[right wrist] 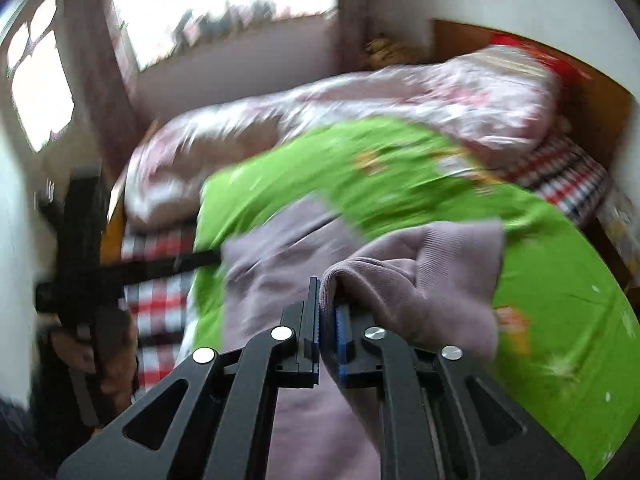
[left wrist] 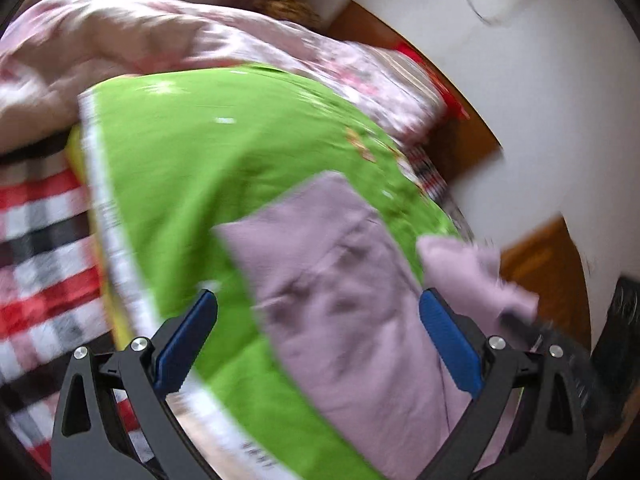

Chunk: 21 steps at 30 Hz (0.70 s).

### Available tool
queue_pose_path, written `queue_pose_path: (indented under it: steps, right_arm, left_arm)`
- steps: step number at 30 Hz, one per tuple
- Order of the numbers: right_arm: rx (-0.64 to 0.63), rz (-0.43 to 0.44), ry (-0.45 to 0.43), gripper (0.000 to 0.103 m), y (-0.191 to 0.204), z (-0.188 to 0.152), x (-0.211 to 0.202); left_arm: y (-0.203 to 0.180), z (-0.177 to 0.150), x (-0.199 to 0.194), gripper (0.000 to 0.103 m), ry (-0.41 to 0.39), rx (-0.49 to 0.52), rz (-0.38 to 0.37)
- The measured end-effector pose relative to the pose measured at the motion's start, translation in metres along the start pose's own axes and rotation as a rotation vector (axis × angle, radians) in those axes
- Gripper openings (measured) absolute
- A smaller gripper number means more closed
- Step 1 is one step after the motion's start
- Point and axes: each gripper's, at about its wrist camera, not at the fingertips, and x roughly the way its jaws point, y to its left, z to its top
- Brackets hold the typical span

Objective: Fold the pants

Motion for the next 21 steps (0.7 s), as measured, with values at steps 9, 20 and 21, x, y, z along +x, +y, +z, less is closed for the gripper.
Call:
queue_pose_path:
  steps: [9,20,21]
  right_arm:
    - [-0.125,0.190,0.186,0.088,0.061,-0.046,0.054]
    - [0.124,0.101,-0.216,0.078,-0.001,-0.117,-0.114]
    - [0.172,0.070,-0.233,0.080,-0.014,-0.127,-0.125]
  left_arm:
    - [0.058,-0.015,-0.043,0.101,-0.022,-0.057,0.076]
    - [-0.058,-0.050,-0.014,0.101,0.034,0.465,0.075]
    - [-0.073,-0.058,-0.008,0.101,0.034,0.548,0.102]
